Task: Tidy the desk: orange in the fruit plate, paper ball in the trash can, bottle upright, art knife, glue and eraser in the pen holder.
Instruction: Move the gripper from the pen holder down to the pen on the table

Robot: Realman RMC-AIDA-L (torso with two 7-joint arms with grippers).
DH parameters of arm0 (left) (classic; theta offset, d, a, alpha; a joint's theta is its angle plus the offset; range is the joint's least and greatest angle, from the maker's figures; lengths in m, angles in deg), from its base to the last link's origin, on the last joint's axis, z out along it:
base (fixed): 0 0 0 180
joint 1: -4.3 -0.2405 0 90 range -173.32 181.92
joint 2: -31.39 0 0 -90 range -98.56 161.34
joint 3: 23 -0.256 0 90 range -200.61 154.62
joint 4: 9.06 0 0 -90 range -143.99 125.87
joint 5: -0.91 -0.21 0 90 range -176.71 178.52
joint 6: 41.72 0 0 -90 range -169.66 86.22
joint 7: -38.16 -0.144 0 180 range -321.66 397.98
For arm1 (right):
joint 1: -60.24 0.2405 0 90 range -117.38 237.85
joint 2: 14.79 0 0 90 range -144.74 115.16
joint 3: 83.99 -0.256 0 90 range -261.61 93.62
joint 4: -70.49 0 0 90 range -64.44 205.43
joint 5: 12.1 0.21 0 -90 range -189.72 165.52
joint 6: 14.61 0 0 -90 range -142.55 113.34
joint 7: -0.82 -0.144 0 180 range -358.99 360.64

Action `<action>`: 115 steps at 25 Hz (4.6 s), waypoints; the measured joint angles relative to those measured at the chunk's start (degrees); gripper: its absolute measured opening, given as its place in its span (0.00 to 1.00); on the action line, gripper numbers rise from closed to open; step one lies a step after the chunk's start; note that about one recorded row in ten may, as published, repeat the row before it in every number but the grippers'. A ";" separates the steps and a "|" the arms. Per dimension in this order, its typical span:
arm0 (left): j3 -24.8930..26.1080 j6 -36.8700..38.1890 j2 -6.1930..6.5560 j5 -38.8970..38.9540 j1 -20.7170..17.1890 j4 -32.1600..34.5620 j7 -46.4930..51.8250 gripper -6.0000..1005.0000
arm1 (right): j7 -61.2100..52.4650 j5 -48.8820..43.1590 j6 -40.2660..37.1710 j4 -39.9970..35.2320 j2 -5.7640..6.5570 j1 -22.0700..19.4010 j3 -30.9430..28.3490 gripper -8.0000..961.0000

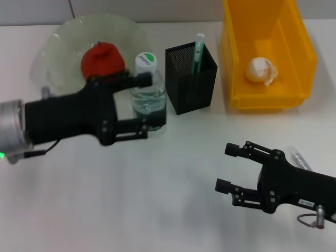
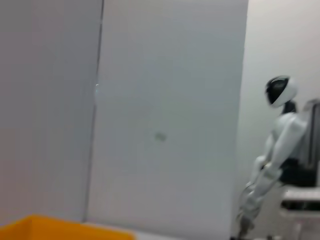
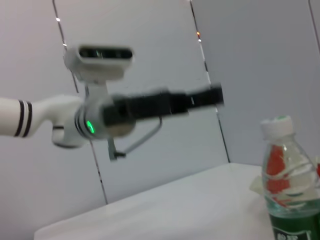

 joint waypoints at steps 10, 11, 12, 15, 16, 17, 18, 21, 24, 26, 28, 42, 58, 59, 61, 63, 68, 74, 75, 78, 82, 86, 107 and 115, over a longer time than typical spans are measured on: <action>0.21 0.43 0.01 -6.96 -3.74 -6.64 -11.76 0.80 | -0.20 -0.40 -5.80 -1.26 0.70 -2.11 -2.13 0.85; 0.21 0.43 0.01 -6.96 -3.74 -6.64 -11.76 0.80 | -0.30 -0.40 -6.53 -1.55 0.75 -2.61 -2.76 0.85; 0.20 0.46 0.00 -7.65 -3.54 -8.21 -12.34 0.80 | -0.30 -0.40 -6.53 -1.55 0.75 -2.61 -2.76 0.85; 0.17 0.34 -0.12 -7.90 -2.99 -10.61 -12.80 0.80 | -1.02 -0.42 -7.52 -2.15 0.86 -3.12 -4.19 0.85; 0.16 0.35 -0.15 -7.90 -2.67 -11.53 -13.31 0.80 | -2.91 -0.48 -7.68 -3.12 1.06 -3.18 -4.80 0.85; 0.16 0.45 -0.17 -7.90 -2.47 -12.14 -13.86 0.80 | -2.91 -0.48 -7.68 -3.12 1.06 -3.18 -4.80 0.85; 0.16 0.45 -0.17 -7.90 -2.47 -12.14 -13.86 0.80 | -4.89 -0.54 -7.70 -4.22 1.18 -3.22 -4.93 0.85; 0.17 0.60 -0.17 -7.90 -2.28 -13.11 -15.15 0.80 | -19.67 -1.31 -7.83 -13.28 1.78 -3.62 -5.16 0.85; 0.19 0.24 -0.23 -7.90 -2.25 -13.72 -15.24 0.80 | -29.86 -3.47 -8.45 -21.21 1.82 -3.77 -5.48 0.85; 0.19 0.24 -0.25 -7.89 -2.11 -14.12 -15.25 0.80 | -41.57 -6.19 -8.93 -30.69 1.66 -3.72 -6.89 0.85; 0.19 0.22 -0.25 -7.89 -2.01 -14.43 -15.25 0.80 | -50.69 -8.71 -8.86 -37.53 1.55 -3.22 -8.88 0.85; -1.21 -0.45 -0.24 -7.88 -1.58 -16.96 -20.17 0.80 | -95.11 -50.17 -23.15 -55.76 6.88 18.82 -12.22 0.85; -1.28 -1.66 -0.33 -7.88 -0.77 -16.94 -20.29 0.80 | -104.77 -74.89 -13.25 -44.83 0.47 29.30 7.68 0.84; -1.28 -1.76 -0.33 -7.88 -0.74 -16.94 -20.30 0.80 | -105.51 -74.93 -12.05 -43.83 0.32 29.39 9.41 0.84; -1.27 -1.92 -0.33 -7.88 -0.73 -16.94 -20.31 0.80 | -106.37 -74.99 -10.46 -41.97 0.19 29.56 11.56 0.83; -1.26 -1.98 -0.33 -7.88 -0.69 -16.97 -20.66 0.80 | -106.82 -75.04 -9.13 -40.00 0.17 29.79 12.76 0.82; -1.27 -2.01 -0.33 -7.84 -0.50 -18.08 -22.65 0.80 | -107.22 -75.14 -7.14 -37.23 0.14 30.04 13.20 0.81; -1.31 -2.01 -0.33 -7.89 0.33 -18.92 -23.00 0.80 | -107.44 -75.18 -7.02 -36.87 0.09 30.00 13.28 0.79; -1.33 -2.00 -0.33 -7.89 0.36 -18.93 -23.01 0.80 | -107.44 -75.18 -7.00 -36.73 0.07 29.99 13.31 0.78; -1.35 -1.99 -0.33 -7.89 0.39 -18.95 -23.02 0.80 | -107.46 -75.18 -6.65 -36.54 0.03 29.99 13.37 0.77; -1.36 -1.96 -0.33 -7.89 0.41 -18.96 -23.02 0.80 | -107.45 -75.18 -6.59 -36.32 0.02 30.03 13.39 0.76; -1.36 -1.96 -0.33 -7.89 0.41 -18.96 -23.02 0.80 | -107.31 -75.17 -6.59 -35.98 0.02 30.05 13.41 0.67; -1.36 -2.10 -0.32 -7.59 0.50 -19.05 -23.02 0.80 | -107.31 -75.15 -5.12 -35.02 0.02 29.59 15.79 0.38; -1.36 -2.11 -0.33 -7.46 0.58 -19.05 -23.02 0.80 | -107.37 -75.19 -4.03 -34.55 0.02 29.49 15.93 0.38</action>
